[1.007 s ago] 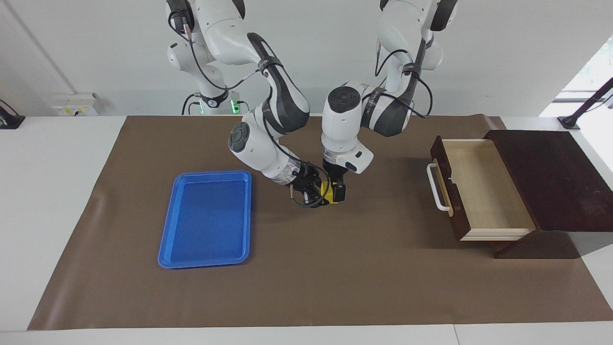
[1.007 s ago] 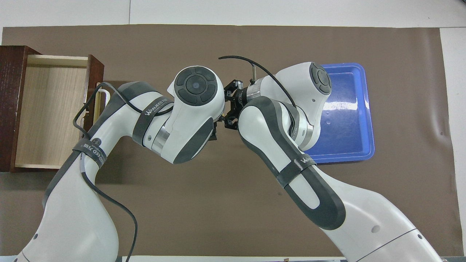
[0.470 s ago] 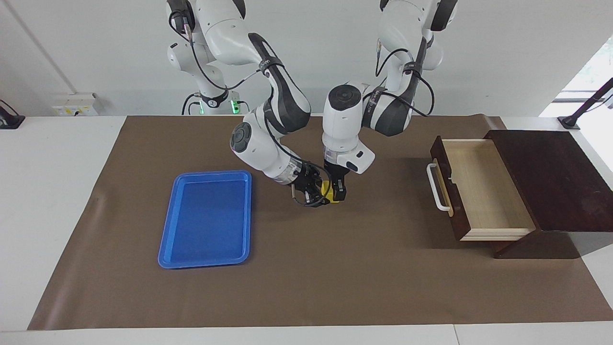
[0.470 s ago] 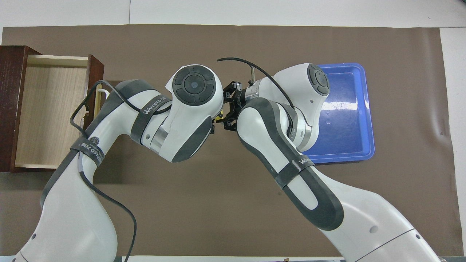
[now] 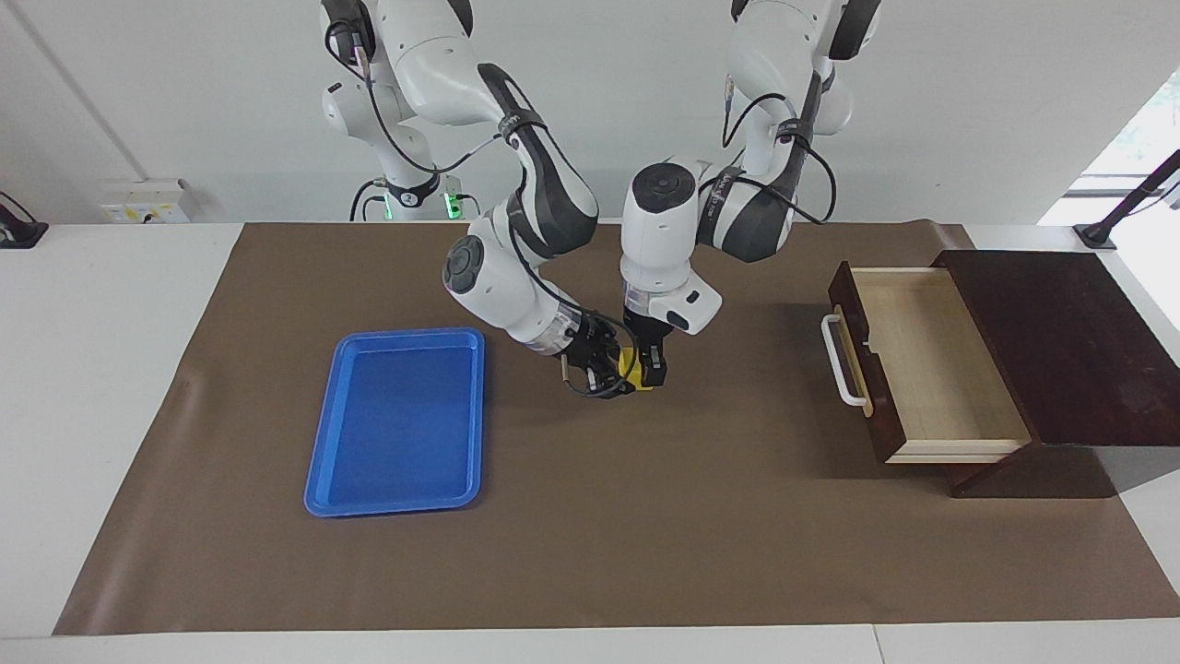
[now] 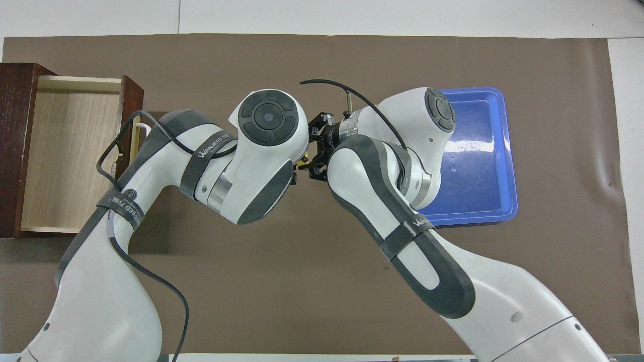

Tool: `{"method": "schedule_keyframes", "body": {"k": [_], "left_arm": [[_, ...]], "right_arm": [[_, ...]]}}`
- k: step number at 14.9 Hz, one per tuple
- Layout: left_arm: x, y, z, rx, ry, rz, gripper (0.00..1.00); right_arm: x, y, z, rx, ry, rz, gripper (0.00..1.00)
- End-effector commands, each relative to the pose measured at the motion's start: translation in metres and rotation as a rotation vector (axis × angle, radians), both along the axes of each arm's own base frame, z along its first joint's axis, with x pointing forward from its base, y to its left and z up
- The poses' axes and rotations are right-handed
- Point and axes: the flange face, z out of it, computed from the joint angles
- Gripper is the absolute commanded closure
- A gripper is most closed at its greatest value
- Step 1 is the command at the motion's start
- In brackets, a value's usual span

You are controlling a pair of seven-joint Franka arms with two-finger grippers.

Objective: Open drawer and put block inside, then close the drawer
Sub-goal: 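Grasp the block with the left gripper and open the right gripper, then lower the block into the drawer with the left gripper while the right gripper withdraws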

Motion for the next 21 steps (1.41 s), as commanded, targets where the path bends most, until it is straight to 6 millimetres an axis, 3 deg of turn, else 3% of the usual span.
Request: {"method": "schedule_keyframes", "body": {"k": [1,4,6,10,12,14,15,21], "left_arm": [[0.002,0.001,0.002,0.028,0.000,0.008,1.00],[0.006,0.006,0.015,0.037,0.006,-0.004,1.00],[0.011,0.019,0.031,0.054,0.025,-0.019,1.00],[0.025,0.078,0.088,0.090,0.092,-0.018,1.00],[0.034,0.116,0.120,0.082,0.094,-0.013,1.00],[0.038,0.178,0.165,0.026,0.059,-0.012,1.00],[0.040,0.206,0.174,0.026,0.057,-0.011,1.00],[0.054,0.341,0.147,0.036,0.062,-0.066,1.00]], "right_arm": [[0.009,-0.010,0.010,0.011,0.004,-0.037,0.00],[0.016,-0.028,0.012,0.013,0.015,-0.050,0.00],[0.028,-0.065,0.020,0.023,0.028,-0.061,0.00],[0.038,-0.143,0.055,0.042,-0.022,0.000,0.00],[0.028,-0.169,0.079,-0.038,-0.113,0.141,0.00],[0.014,-0.188,0.103,-0.160,-0.171,0.336,0.00],[0.008,-0.200,0.116,-0.210,-0.206,0.429,0.00],[-0.029,-0.288,0.182,-0.301,-0.325,0.800,0.00]]}}
